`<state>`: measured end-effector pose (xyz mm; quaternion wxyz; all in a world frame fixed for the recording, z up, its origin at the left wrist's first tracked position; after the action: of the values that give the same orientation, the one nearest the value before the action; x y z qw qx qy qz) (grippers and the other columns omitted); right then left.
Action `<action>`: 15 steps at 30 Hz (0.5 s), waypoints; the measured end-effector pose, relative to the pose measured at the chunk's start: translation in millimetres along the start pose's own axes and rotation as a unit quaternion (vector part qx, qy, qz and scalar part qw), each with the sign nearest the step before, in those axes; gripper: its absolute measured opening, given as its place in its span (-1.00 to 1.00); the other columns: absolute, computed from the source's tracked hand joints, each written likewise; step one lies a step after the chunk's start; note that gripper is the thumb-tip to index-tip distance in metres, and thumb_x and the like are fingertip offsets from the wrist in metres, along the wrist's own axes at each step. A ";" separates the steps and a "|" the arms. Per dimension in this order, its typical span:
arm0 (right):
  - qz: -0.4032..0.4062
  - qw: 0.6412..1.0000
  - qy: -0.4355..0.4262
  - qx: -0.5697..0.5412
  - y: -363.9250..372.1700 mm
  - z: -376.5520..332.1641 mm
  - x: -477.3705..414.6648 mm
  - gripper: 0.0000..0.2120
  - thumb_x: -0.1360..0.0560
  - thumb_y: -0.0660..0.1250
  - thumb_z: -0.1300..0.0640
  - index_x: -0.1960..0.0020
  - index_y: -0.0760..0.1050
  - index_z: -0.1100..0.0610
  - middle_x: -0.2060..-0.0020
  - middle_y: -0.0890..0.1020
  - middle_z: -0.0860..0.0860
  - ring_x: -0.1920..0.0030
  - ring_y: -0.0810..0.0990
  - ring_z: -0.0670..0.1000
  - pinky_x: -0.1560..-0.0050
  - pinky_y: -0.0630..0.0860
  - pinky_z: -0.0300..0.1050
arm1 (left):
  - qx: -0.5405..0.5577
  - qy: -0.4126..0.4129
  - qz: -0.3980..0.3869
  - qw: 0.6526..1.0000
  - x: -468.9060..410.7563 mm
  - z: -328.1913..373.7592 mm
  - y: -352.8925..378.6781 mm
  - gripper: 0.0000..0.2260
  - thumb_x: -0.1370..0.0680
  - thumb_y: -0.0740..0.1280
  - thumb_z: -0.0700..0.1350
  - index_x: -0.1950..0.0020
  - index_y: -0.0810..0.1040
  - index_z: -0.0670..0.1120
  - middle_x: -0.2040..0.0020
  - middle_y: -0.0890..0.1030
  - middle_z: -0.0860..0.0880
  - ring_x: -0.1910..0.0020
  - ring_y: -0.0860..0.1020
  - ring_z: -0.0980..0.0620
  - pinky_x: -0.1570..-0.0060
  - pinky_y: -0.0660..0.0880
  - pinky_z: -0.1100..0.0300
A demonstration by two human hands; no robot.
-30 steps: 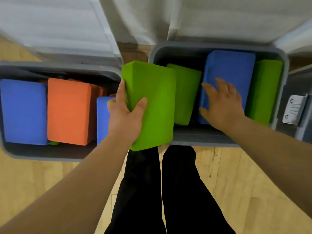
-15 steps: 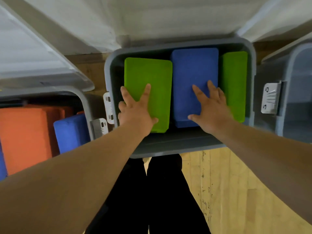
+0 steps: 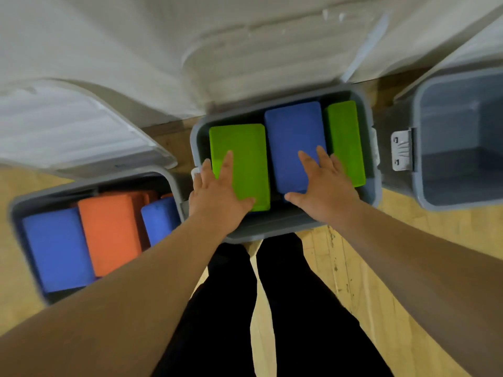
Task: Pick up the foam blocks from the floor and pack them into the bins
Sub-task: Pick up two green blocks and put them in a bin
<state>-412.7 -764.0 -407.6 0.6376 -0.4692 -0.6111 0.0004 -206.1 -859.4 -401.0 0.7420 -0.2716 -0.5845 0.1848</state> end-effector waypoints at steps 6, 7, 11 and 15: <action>0.059 0.994 0.016 -0.090 -100.4 -35.4 167.0 -0.03 -0.49 0.35 -0.39 -0.66 -0.14 -0.17 -0.66 -0.14 0.02 -0.65 -0.13 0.17 -0.58 0.08 0.22 | -0.065 0.114 0.075 0.989 143.0 36.2 -133.7 -0.11 -0.51 0.32 0.37 -0.66 -0.10 0.14 -0.65 0.00 -0.14 -0.61 0.03 -0.23 -0.52 0.17 -0.22; 0.081 0.992 0.021 -0.094 -116.8 -38.0 193.9 -0.03 -0.48 0.35 -0.40 -0.66 -0.13 -0.16 -0.66 -0.13 0.02 -0.65 -0.11 0.16 -0.58 0.07 0.20 | -0.076 0.132 0.090 0.984 167.7 41.7 -155.8 -0.11 -0.50 0.31 0.38 -0.66 -0.08 0.14 -0.65 0.02 -0.14 -0.60 0.05 -0.23 -0.51 0.19 -0.22; 0.162 0.978 0.022 -0.132 -162.9 -46.3 277.4 -0.03 -0.45 0.31 -0.47 -0.66 -0.10 -0.18 -0.67 -0.11 -0.01 -0.65 -0.10 0.13 -0.58 0.05 0.17 | -0.102 0.206 0.164 0.959 256.8 49.7 -221.8 -0.15 -0.50 0.31 0.39 -0.65 0.00 0.12 -0.63 0.10 -0.11 -0.57 0.12 -0.21 -0.49 0.23 -0.18; 0.214 0.967 0.018 -0.134 -183.0 -45.8 323.4 -0.04 -0.44 0.30 -0.48 -0.65 -0.07 -0.19 -0.66 -0.08 -0.01 -0.64 -0.06 0.14 -0.57 0.12 0.26 | -0.127 0.233 0.222 0.938 305.8 45.7 -252.6 -0.16 -0.50 0.28 0.41 -0.65 0.00 0.14 -0.62 0.11 -0.09 -0.57 0.11 -0.17 -0.49 0.21 -0.15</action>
<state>-399.9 -708.3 -37.7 0.5646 -0.6701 -0.4796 0.0462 -185.2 -868.0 -2.4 0.7572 -0.5215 -0.3384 0.2004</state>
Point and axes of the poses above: each hand's wrist, its own x-axis away from the middle knuckle, its own y-axis out of the palm, z = x × y, the point moved 5 cm from there along -x, towards the middle knuckle
